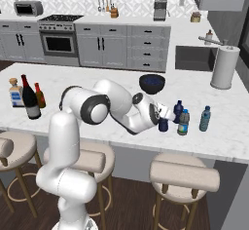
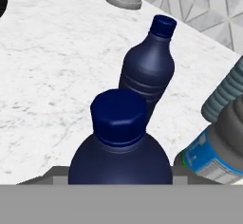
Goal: Move the plastic bottles in the middle to the plastics group, and the glass bottles in the middle to the glass group.
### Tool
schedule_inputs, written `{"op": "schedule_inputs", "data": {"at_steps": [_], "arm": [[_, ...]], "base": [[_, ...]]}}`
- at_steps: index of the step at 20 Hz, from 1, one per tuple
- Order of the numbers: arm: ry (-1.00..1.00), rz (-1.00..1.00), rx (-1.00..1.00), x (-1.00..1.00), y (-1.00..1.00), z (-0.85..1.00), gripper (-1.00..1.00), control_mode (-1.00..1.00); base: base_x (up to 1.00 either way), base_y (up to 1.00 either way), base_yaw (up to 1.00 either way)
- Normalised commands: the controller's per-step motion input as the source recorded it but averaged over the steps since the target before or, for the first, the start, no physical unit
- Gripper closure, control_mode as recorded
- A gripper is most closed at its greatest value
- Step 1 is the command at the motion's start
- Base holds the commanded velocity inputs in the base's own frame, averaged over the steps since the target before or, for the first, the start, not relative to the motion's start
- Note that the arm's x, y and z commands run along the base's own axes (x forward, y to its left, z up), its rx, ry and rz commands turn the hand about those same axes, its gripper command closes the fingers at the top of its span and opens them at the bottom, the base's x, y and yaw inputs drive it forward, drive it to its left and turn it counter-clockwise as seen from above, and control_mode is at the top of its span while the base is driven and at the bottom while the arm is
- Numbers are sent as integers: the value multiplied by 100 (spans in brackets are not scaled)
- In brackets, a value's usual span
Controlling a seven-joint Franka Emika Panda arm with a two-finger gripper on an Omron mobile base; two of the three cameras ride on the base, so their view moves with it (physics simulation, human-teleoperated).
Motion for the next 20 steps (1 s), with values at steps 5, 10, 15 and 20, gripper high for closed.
{"op": "schedule_inputs", "data": {"at_steps": [5,10,15,20], "arm": [[0,8,0,5,-23,-24,100,-100],[0,5,1,-15,-28,-37,100,-100],[0,0,5,-21,-40,-35,100,-100],[-2,0,8,-37,-31,-38,100,-100]], "base": [[0,0,0],[0,0,0],[0,0,0],[0,0,0]]}}
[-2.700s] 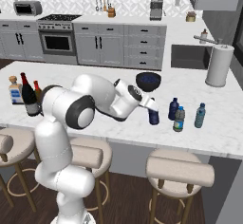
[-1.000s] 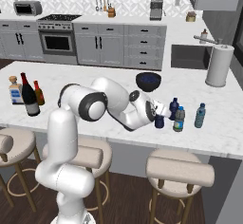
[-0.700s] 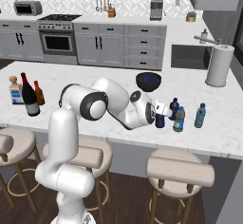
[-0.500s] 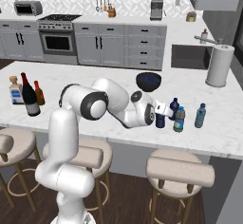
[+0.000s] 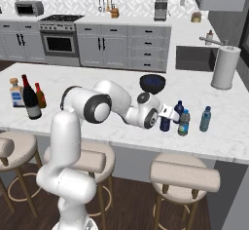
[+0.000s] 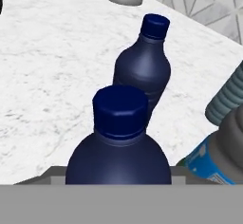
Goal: Move the plastic bottles in the middle to the plastics group, and the glass bottles in the middle to the glass group.
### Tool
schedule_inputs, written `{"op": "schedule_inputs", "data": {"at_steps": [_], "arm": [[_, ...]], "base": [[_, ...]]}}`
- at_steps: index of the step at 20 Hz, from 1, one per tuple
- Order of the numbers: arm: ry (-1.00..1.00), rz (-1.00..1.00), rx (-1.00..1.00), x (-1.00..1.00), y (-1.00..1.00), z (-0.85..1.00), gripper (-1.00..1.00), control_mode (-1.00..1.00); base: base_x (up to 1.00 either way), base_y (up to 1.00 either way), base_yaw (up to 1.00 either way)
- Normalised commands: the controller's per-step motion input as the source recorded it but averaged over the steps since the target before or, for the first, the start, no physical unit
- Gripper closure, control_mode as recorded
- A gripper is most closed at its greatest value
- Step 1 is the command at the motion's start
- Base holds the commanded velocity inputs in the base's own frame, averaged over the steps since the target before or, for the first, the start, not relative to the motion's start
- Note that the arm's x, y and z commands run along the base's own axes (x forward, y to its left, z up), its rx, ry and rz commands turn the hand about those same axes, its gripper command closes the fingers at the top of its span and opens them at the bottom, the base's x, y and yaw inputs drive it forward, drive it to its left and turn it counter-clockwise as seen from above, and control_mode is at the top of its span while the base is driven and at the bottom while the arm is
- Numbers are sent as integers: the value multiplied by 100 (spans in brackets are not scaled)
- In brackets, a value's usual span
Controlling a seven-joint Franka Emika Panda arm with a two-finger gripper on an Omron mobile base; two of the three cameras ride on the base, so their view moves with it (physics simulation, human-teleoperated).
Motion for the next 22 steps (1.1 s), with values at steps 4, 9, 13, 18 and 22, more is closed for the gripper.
{"op": "schedule_inputs", "data": {"at_steps": [4,9,13,18,22], "arm": [[-7,0,5,-44,-16,-35,100,-100],[-7,0,0,-48,0,-40,100,-100],[-1,0,0,-10,0,-24,100,-100],[0,0,0,0,0,-26,100,-100],[0,0,0,0,0,-32,-100,-100]], "base": [[0,0,0],[0,0,0],[0,0,0],[0,0,0],[0,0,0]]}}
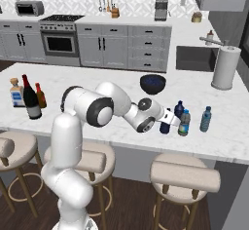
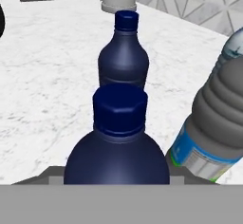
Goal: Move the plastic bottles in the middle to the plastics group, and the glass bottles in the middle to the glass group.
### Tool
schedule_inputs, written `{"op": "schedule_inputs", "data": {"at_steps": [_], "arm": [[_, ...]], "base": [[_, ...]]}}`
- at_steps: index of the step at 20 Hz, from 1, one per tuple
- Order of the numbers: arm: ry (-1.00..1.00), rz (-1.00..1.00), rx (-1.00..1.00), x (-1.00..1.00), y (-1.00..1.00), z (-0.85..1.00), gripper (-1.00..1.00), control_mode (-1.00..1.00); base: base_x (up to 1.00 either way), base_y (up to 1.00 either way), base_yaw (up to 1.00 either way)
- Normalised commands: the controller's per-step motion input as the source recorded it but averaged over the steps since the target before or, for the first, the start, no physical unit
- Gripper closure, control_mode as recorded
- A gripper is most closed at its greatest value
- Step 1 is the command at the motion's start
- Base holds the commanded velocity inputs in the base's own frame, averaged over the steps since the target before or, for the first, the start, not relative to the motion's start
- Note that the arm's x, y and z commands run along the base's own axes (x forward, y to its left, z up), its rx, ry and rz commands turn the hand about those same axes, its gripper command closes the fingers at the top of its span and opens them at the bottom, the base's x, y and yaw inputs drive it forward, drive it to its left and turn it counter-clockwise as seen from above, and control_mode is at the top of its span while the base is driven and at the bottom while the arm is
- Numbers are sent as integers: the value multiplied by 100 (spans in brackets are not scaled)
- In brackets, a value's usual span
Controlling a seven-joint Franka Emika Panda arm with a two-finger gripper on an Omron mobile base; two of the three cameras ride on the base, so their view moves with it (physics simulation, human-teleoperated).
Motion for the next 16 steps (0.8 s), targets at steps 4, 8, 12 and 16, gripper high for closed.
{"op": "schedule_inputs", "data": {"at_steps": [4,8,12,16], "arm": [[0,0,0,-8,0,-21,-100,-100],[0,0,0,-17,1,-19,-100,-100],[0,0,0,-16,4,-13,-100,-100],[0,0,0,-11,9,-10,-100,-100]], "base": [[0,0,0],[0,0,0],[0,0,0],[0,0,0]]}}
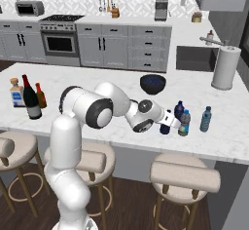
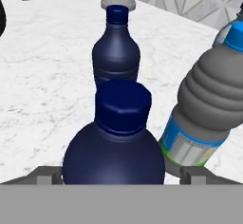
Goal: Move the plastic bottles in the middle to the plastics group, and the glass bottles in the middle to the glass group.
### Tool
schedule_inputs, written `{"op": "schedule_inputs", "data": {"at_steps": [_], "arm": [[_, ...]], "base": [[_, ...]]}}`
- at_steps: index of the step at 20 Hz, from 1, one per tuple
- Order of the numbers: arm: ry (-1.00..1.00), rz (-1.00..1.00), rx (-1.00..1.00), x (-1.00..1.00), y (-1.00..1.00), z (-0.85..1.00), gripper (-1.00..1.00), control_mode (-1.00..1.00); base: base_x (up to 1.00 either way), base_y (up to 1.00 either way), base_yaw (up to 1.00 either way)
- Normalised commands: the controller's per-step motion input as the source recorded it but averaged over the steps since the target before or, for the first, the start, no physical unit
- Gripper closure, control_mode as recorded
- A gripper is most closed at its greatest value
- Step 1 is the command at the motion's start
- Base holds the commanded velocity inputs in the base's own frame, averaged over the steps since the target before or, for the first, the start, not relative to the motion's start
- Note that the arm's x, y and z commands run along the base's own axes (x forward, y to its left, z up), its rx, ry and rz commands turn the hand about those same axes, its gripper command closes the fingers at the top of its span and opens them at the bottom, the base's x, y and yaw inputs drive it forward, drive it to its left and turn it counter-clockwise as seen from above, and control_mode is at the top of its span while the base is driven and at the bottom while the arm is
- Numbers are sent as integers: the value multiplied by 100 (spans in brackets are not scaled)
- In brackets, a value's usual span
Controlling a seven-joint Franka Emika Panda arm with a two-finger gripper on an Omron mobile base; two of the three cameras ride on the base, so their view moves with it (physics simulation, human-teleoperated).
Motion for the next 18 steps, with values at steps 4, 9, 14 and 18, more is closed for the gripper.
{"op": "schedule_inputs", "data": {"at_steps": [4,9,14,18], "arm": [[0,0,0,-10,13,0,-100,-100],[1,0,0,-3,7,0,-100,-100],[4,0,0,-4,0,10,-100,-100],[3,0,0,-13,4,18,-100,-100]], "base": [[0,0,0],[0,0,0],[0,0,0],[0,0,0]]}}
